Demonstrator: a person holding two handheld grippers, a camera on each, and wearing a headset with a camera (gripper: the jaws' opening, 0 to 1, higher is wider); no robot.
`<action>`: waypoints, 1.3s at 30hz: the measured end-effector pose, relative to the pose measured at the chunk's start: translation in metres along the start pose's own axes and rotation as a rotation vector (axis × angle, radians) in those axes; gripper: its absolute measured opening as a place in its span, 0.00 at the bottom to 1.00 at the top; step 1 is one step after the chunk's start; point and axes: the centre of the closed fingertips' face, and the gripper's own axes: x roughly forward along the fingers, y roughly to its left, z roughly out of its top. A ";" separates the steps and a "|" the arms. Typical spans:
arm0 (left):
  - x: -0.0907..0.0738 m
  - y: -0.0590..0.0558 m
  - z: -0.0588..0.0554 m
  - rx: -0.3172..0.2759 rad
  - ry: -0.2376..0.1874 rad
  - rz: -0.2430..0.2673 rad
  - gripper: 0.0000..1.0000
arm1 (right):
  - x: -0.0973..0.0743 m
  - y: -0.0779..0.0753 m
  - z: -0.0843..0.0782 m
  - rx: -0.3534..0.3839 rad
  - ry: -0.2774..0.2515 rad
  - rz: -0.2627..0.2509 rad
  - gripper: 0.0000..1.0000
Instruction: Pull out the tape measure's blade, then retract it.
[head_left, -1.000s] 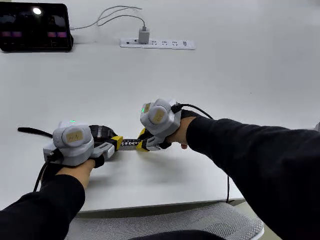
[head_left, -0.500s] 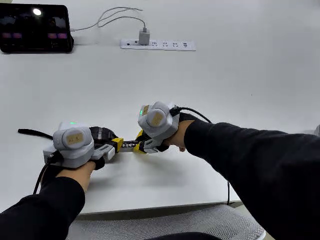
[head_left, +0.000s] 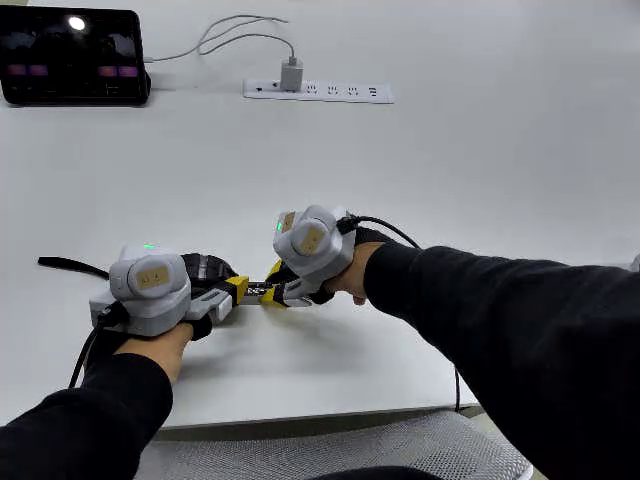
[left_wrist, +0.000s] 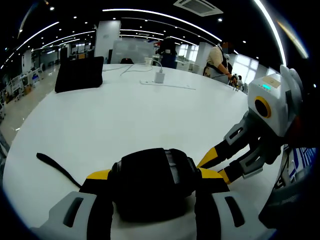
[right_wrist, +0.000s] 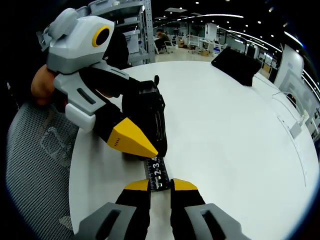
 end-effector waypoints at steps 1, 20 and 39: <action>0.000 0.000 0.000 -0.001 0.000 0.000 0.61 | 0.000 0.000 0.000 -0.003 -0.001 0.000 0.11; 0.000 0.000 0.000 -0.004 0.000 -0.001 0.61 | 0.007 0.003 0.009 -0.008 0.001 0.009 0.11; -0.001 0.000 0.001 -0.020 -0.002 -0.002 0.61 | 0.013 0.004 0.020 0.008 -0.020 0.019 0.12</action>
